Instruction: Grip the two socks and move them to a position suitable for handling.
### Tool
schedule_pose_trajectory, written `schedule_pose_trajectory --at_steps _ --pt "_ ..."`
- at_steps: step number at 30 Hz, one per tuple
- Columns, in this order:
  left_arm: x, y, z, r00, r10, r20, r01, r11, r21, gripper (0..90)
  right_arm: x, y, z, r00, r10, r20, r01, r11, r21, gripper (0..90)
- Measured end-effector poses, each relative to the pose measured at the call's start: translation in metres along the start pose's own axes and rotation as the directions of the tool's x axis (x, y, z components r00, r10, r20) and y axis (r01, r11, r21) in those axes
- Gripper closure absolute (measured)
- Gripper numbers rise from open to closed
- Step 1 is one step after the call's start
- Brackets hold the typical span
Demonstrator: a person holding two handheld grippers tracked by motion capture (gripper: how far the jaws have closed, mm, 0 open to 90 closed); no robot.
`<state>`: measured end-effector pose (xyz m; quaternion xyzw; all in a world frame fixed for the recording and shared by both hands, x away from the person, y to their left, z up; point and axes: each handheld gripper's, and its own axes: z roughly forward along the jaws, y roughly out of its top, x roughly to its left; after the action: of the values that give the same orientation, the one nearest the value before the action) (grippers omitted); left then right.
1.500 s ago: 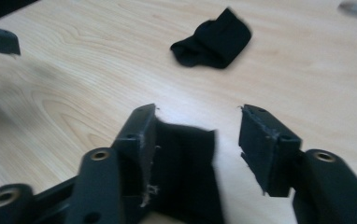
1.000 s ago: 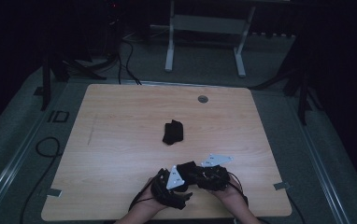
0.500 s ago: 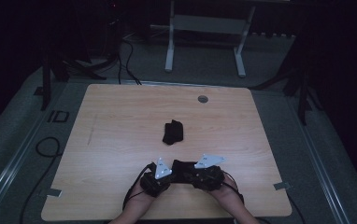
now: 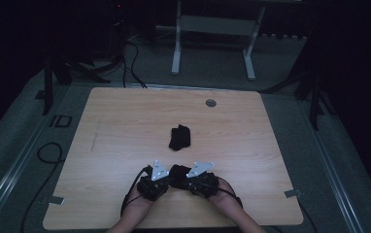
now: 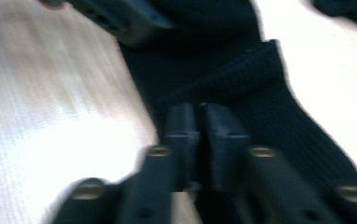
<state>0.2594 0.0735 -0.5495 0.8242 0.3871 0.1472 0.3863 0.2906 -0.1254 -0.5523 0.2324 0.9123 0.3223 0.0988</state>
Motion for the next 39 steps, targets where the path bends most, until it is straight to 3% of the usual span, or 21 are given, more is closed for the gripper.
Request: schedule_pose_trajectory --at_steps 3,7,10,12,15,16,19,22,23,25,26,30,31,34,35,36,39 --pt "0.002 -0.004 0.000 1.0000 -0.003 0.003 0.003 0.9999 0.013 87.3 -0.004 -0.001 -0.009 0.9988 0.031 0.039 -0.029 0.999 -0.043 88.3" --pt "0.005 -0.008 -0.003 1.0000 -0.007 0.003 0.007 0.9997 0.022 87.4 -0.006 0.001 -0.031 0.9952 0.042 0.088 -0.031 0.993 -0.116 89.1" --pt "0.007 -0.010 -0.009 0.9999 -0.008 -0.008 0.008 0.9999 0.014 87.4 -0.013 -0.002 -0.053 0.9894 0.092 0.112 -0.071 0.981 -0.183 89.1" --pt "0.008 -0.011 -0.013 0.9999 -0.011 -0.009 0.011 0.9999 0.009 87.3 -0.018 -0.007 -0.069 0.9807 0.131 0.145 -0.097 0.971 -0.220 89.2" --pt "0.009 -0.013 -0.020 0.9998 -0.016 -0.009 0.016 0.9999 -0.001 87.4 -0.025 -0.021 -0.090 0.9619 0.213 0.171 -0.163 0.950 -0.264 89.2" --pt "0.009 -0.014 -0.021 0.9998 -0.018 -0.008 0.018 0.9998 -0.002 87.3 -0.028 -0.030 -0.096 0.9523 0.254 0.169 -0.201 0.939 -0.278 89.0" --pt "0.009 -0.018 -0.020 0.9996 -0.028 0.009 0.028 0.9995 0.016 87.2 -0.030 -0.052 -0.102 0.9286 0.331 0.167 -0.280 0.921 -0.269 87.6" --pt "0.011 -0.025 -0.017 0.9974 -0.059 0.041 0.057 0.9970 0.053 86.3 -0.027 -0.076 -0.097 0.9149 0.361 0.180 -0.324 0.923 -0.206 79.7" --pt "0.011 -0.027 -0.018 0.9967 -0.067 0.045 0.065 0.9964 0.055 79.7 -0.027 -0.082 -0.097 0.9101 0.372 0.182 -0.340 0.922 -0.186 74.2" --pt "0.011 -0.029 -0.022 0.9981 -0.051 0.033 0.049 0.9965 0.067 58.9 -0.029 -0.092 -0.099 0.8973 0.391 0.204 -0.361 0.917 -0.172 65.9" --pt "0.010 -0.031 -0.026 0.9994 -0.032 0.009 0.032 0.9979 0.056 54.7 -0.032 -0.094 -0.101 0.8916 0.396 0.220 -0.365 0.916 -0.168 60.9" --pt "0.015 -0.030 -0.039 0.9995 -0.026 -0.018 0.027 0.9991 0.032 51.0 -0.042 -0.094 -0.113 0.8659 0.394 0.308 -0.352 0.918 -0.185 55.0" --pt "0.016 -0.030 -0.041 0.9992 -0.028 -0.028 0.028 0.9992 0.027 54.2 -0.044 -0.092 -0.117 0.8658 0.392 0.311 -0.344 0.917 -0.201 56.2" --pt "0.018 -0.024 -0.045 0.9988 -0.004 -0.048 0.003 0.9998 -0.020 73.1 -0.046 -0.081 -0.121 0.8923 0.352 0.282 -0.294 0.928 -0.228 75.7" --pt "0.019 -0.021 -0.045 0.9994 -0.002 -0.035 0.001 0.9997 -0.025 83.0 -0.047 -0.078 -0.120 0.9045 0.338 0.260 -0.282 0.932 -0.228 82.1" --pt "0.020 -0.018 -0.042 0.9998 -0.004 -0.017 0.004 0.9997 -0.023 87.8 -0.047 -0.074 -0.117 0.9097 0.335 0.246 -0.282 0.933 -0.225 87.0" --pt "0.021 -0.010 -0.030 0.9999 0.014 0.004 -0.014 0.9999 0.005 89.7 -0.047 -0.064 -0.105 0.9308 0.285 0.228 -0.244 0.951 -0.192 89.6"
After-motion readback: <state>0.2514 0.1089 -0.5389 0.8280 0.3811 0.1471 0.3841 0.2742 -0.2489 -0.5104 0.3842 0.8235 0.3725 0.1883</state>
